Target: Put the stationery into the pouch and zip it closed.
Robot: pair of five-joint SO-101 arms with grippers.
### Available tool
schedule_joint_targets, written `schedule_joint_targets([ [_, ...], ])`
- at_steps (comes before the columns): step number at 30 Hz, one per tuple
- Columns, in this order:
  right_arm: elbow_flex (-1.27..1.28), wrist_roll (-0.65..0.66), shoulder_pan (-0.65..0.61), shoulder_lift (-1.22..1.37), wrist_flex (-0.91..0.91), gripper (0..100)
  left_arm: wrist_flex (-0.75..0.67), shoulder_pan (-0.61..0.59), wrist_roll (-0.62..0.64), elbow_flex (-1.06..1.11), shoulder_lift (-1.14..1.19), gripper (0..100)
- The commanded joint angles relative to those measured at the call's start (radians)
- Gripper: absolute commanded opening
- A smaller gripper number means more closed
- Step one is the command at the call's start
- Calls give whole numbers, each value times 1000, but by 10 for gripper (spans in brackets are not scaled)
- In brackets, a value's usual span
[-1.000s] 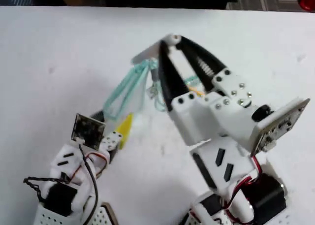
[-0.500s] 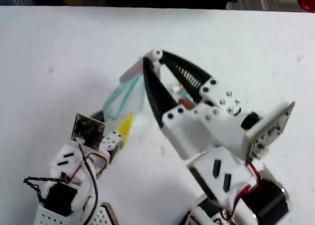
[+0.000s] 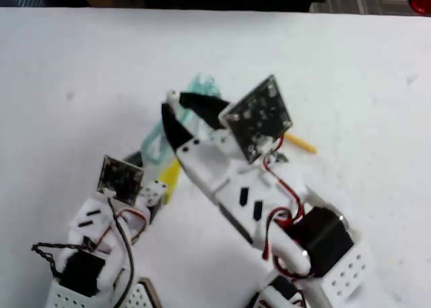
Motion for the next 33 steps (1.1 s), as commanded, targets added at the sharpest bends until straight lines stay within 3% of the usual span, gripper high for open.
schedule_joint_targets([
  [1, -71, 12, -61, 2, 35, 257, -6, -4, 12, -5, -4, 203],
  [9, -101, 14, 24, -1, 41, 207, -6, -4, 12, -3, -4, 203],
  [17, -49, 14, 380, 50, 41, 205, -5, -5, 12, -3, -4, 203],
  [24, 40, 17, 641, 334, 36, 204, -3, -7, 12, -3, -4, 203],
  [33, 32, 324, 679, 889, -48, 203, 0, -7, 12, -2, -4, 203],
])
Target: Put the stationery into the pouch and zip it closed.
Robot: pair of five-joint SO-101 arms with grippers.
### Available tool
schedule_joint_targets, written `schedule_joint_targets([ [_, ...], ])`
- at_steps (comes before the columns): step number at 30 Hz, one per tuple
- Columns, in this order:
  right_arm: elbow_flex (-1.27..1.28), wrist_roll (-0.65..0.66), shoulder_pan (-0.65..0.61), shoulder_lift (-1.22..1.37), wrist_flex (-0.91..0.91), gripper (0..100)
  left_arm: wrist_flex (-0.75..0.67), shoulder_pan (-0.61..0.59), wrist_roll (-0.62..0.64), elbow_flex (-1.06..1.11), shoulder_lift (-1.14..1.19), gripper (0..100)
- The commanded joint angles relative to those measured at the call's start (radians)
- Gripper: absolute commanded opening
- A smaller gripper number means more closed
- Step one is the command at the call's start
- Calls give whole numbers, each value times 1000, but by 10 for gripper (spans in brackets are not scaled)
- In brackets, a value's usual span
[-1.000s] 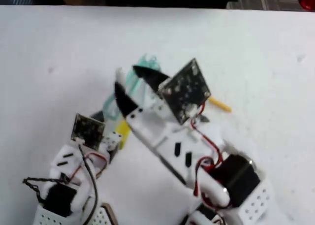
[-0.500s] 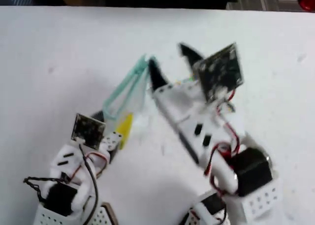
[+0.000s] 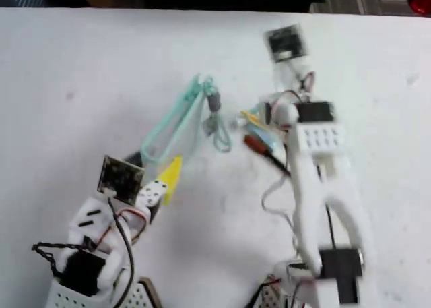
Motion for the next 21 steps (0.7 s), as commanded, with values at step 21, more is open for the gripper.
schedule_joint_targets([
  [21, -40, 163, 21, 343, -223, 123, -40, -1, 12, 34, 1, 203],
])
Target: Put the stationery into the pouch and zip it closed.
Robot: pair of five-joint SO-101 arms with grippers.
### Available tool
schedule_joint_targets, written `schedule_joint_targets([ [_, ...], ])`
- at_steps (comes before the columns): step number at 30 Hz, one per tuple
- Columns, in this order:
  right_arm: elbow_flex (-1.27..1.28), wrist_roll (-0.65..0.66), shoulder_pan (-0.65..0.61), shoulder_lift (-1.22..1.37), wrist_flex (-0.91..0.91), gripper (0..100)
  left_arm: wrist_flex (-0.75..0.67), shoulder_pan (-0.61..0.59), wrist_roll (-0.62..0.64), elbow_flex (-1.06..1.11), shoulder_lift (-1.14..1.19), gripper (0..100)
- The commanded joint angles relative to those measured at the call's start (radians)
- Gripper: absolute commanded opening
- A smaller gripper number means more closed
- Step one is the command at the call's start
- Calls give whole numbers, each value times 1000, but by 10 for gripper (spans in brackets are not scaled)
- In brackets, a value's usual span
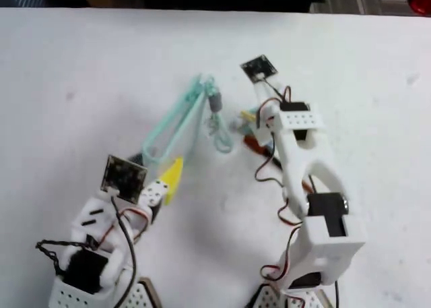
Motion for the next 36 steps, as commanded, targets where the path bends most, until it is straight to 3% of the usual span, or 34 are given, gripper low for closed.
schedule_joint_targets([
  [1, -55, 12, 10, 27, -18, 123, -28, -1, 12, -8, 7, 203],
  [7, -170, 14, 16, 177, -7, 110, -28, -1, 12, -8, 7, 203],
  [11, -196, 8, 47, 188, 15, 9, -28, -1, 12, -8, 7, 203],
  [17, -193, 6, 59, 186, 24, 17, -28, -1, 12, -8, 7, 203],
  [25, -193, -124, 124, 163, 35, 17, -21, -5, 28, -9, 7, 203],
  [29, -193, -127, 130, 157, 38, 17, -21, -7, 115, -9, 7, 203],
  [36, -150, -121, 127, 113, 48, 17, -21, -7, 110, -9, 7, 203],
])
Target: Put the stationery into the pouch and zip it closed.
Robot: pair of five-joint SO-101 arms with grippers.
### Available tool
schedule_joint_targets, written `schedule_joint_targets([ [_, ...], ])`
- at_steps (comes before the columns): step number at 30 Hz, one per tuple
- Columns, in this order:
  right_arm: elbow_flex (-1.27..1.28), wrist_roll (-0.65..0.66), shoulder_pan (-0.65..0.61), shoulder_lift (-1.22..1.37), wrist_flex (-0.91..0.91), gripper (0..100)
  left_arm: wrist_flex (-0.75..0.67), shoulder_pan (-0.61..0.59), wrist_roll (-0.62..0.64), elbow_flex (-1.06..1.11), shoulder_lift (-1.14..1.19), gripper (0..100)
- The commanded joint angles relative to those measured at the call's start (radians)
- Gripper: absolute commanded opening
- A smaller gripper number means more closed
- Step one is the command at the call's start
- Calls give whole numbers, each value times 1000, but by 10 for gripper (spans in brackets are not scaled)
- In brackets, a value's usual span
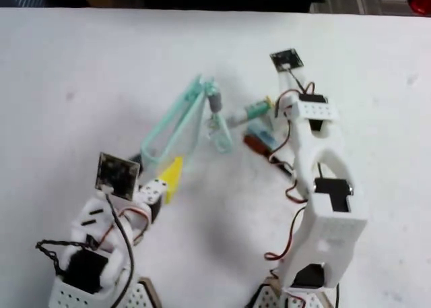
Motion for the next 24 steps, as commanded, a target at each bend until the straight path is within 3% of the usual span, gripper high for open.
schedule_joint_targets([
  [1, 23, -8, 8, -56, 15, 17, -21, -7, 15, -9, 5, 203],
  [9, 41, -12, 4, -76, -1, 17, 32, 8, -35, -26, 5, 206],
  [14, 41, -6, -68, -165, 21, 16, 48, 27, -51, -31, 5, 206],
  [24, 43, -14, -96, -817, 145, 16, 49, 25, -49, -37, 5, 204],
])
